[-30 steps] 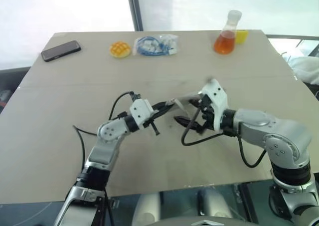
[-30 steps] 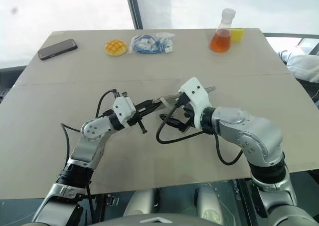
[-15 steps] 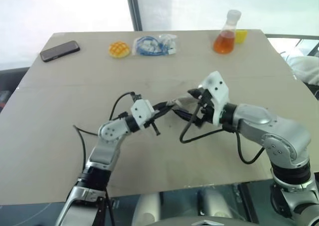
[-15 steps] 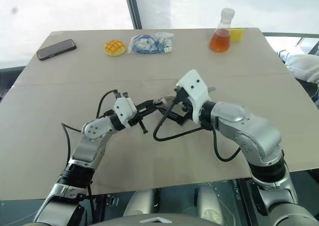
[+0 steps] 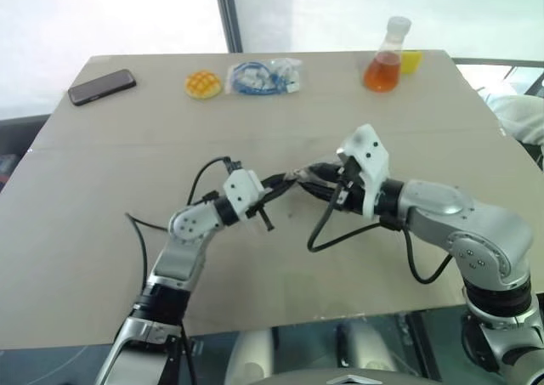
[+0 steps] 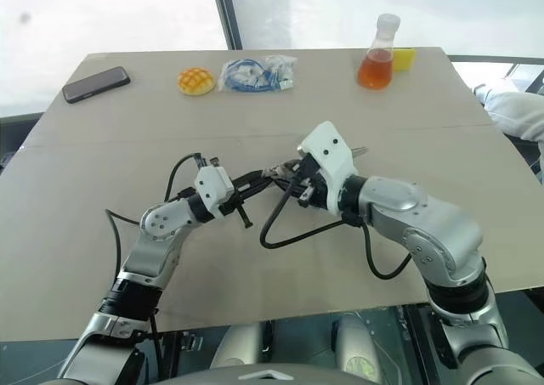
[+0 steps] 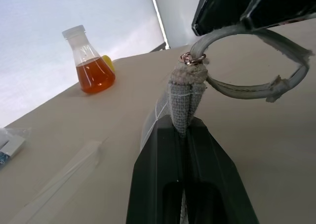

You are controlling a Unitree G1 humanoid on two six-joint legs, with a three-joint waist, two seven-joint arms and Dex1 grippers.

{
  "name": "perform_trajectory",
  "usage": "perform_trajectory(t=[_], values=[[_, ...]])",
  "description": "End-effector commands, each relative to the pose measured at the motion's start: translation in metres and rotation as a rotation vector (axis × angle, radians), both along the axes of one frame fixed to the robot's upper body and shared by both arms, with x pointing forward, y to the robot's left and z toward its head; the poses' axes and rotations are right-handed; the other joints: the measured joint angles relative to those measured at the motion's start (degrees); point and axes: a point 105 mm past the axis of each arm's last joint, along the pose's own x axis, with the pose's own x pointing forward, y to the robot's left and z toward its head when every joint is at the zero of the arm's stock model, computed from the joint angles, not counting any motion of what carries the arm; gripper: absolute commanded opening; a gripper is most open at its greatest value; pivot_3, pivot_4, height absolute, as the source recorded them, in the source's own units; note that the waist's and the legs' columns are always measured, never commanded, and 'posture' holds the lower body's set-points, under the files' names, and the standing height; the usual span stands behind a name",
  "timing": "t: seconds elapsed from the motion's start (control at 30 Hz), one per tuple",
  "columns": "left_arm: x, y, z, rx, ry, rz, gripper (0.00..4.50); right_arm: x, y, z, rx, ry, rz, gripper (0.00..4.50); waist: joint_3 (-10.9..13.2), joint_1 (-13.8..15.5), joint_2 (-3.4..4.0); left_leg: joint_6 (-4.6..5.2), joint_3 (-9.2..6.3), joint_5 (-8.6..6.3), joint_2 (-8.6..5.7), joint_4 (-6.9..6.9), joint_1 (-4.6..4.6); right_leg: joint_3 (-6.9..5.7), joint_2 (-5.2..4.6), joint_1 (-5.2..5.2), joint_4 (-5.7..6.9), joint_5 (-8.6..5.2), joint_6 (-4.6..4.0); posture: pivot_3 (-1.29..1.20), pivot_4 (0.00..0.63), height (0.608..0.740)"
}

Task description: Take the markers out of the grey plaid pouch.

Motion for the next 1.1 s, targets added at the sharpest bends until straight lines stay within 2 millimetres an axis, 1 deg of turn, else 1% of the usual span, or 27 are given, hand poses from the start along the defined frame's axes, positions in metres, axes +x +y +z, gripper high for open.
perform_trajectory(t=[0.03,0.17,0.2,0.23,0.27,0.3,0.33,0.37,0.53,0.6,0.63,0.67,0.7,0.93,1.0,1.03,1.07,1.1], values=[[-0.003,0.001,0.013,-0.017,-0.054,0.004,0.0,-0.004,0.002,0.008,0.001,-0.059,0.013,1.37,0.0,0.0,0.01,0.0,0.0,0.0,0.0,-0.01,0.0,0.0,0.0,-0.01,0.0,0.0,0.0,0.0,0.15,0.74],[-0.003,0.001,0.014,-0.017,-0.054,0.003,0.0,-0.004,0.002,0.005,-0.005,-0.046,0.023,1.37,0.0,0.0,0.0,0.0,0.0,0.0,0.01,-0.03,-0.01,0.0,0.0,-0.02,-0.01,0.0,0.0,0.0,0.15,0.74],[-0.003,0.001,0.014,-0.016,-0.054,0.003,0.0,-0.005,0.002,0.005,-0.002,-0.041,0.028,1.59,0.0,0.0,0.0,0.0,0.0,0.0,0.01,-0.03,-0.01,0.0,0.0,-0.02,-0.01,0.0,0.0,0.0,0.15,0.74],[-0.004,0.001,0.014,-0.015,-0.054,0.003,0.0,-0.005,0.002,0.005,-0.002,-0.037,0.032,1.91,0.0,0.0,0.0,0.0,0.01,0.0,0.01,-0.03,-0.02,0.0,0.0,-0.02,-0.02,0.0,0.0,0.0,0.15,0.74],[-0.004,0.001,0.014,-0.014,-0.053,0.003,0.0,-0.005,0.001,0.005,-0.003,-0.036,0.03,2.09,0.0,0.0,0.0,0.0,0.0,0.0,0.01,-0.03,-0.02,0.0,0.0,-0.02,-0.02,0.0,0.0,0.0,0.15,0.74],[-0.004,0.001,0.014,-0.013,-0.054,0.003,0.0,-0.005,0.001,0.004,-0.006,-0.034,0.027,2.44,0.0,0.0,0.0,0.0,0.0,0.0,0.01,-0.03,-0.02,0.0,0.0,-0.02,-0.02,0.0,0.0,0.0,0.15,0.74],[-0.004,0.001,0.014,-0.013,-0.054,0.003,0.0,-0.005,0.001,0.004,-0.007,-0.032,0.024,3.11,0.0,0.0,0.0,0.0,0.0,0.0,0.01,-0.03,-0.02,0.0,0.0,-0.02,-0.02,0.0,0.0,0.0,0.15,0.74],[-0.004,0.001,0.014,-0.013,-0.053,0.002,0.0,-0.007,0.001,0.002,-0.006,-0.019,0.032,3.43,0.0,0.0,0.0,0.0,0.0,0.0,0.01,-0.03,-0.02,0.0,0.0,-0.02,-0.02,0.0,0.0,0.0,0.15,0.74],[-0.006,0.0,0.014,-0.011,-0.053,-0.003,0.0,-0.011,0.002,-0.002,0.005,0.023,0.046,3.43,0.0,0.0,-0.01,0.0,0.0,0.0,0.01,-0.04,-0.03,0.0,0.0,-0.04,-0.02,0.0,0.0,0.0,0.15,0.74],[-0.006,0.0,0.014,-0.012,-0.053,-0.003,0.0,-0.011,0.001,-0.003,0.004,0.033,0.046,2.87,0.0,0.0,-0.01,0.0,0.0,0.0,0.01,-0.04,-0.04,0.0,0.0,-0.05,-0.02,0.0,0.0,0.0,0.15,0.74],[-0.006,0.0,0.014,-0.011,-0.052,-0.003,0.0,-0.011,0.002,-0.003,0.003,0.035,0.047,2.51,0.0,0.0,-0.01,0.0,0.01,0.0,0.01,-0.04,-0.04,0.01,0.0,-0.06,-0.02,0.0,0.0,0.0,0.15,0.74],[-0.006,0.0,0.014,-0.011,-0.052,-0.003,0.0,-0.011,0.002,-0.003,0.003,0.036,0.047,2.03,0.0,0.0,-0.01,0.0,0.01,0.0,0.01,-0.04,-0.04,0.01,0.0,-0.06,-0.02,0.0,0.0,0.0,0.15,0.74],[-0.006,0.0,0.014,-0.012,-0.052,-0.003,0.0,-0.011,0.002,-0.003,0.001,0.035,0.048,1.71,0.0,0.0,-0.01,0.0,0.01,0.0,0.01,-0.04,-0.04,0.01,0.0,-0.06,-0.03,0.0,-0.01,0.0,0.15,0.74],[-0.007,0.0,0.014,-0.014,-0.051,-0.002,0.0,-0.009,0.001,-0.005,-0.013,0.032,0.041,1.71,0.0,0.0,-0.01,0.0,0.01,0.0,0.01,-0.05,-0.05,0.01,0.0,-0.08,-0.03,0.0,-0.01,0.0,0.15,0.74],[-0.007,0.0,0.014,-0.013,-0.051,-0.002,0.0,-0.009,0.0,-0.006,-0.018,0.037,0.035,1.17,0.0,0.0,-0.01,0.0,0.01,0.0,0.01,-0.05,-0.05,0.01,0.0,-0.09,-0.03,0.0,-0.01,0.0,0.15,0.74],[-0.007,0.001,0.014,-0.012,-0.05,-0.001,0.0,-0.009,-0.001,-0.006,-0.018,0.041,0.034,0.82,0.0,0.0,-0.01,0.0,0.01,0.0,0.01,-0.05,-0.05,0.01,0.0,-0.09,-0.03,0.0,0.0,0.0,0.15,0.74],[-0.007,0.002,0.013,-0.011,-0.05,0.001,0.0,-0.009,-0.003,-0.006,-0.019,0.043,0.033,0.29,0.0,0.0,-0.01,0.0,0.01,0.0,0.01,-0.05,-0.06,0.01,0.0,-0.09,-0.03,0.0,0.0,0.0,0.15,0.74],[-0.006,0.003,0.013,-0.01,-0.05,0.003,0.0,-0.009,-0.005,-0.006,-0.019,0.044,0.025,0.07,0.0,0.0,-0.01,0.0,0.01,0.0,0.01,-0.05,-0.06,0.01,0.0,-0.09,-0.03,0.0,0.0,0.0,0.15,0.74]])
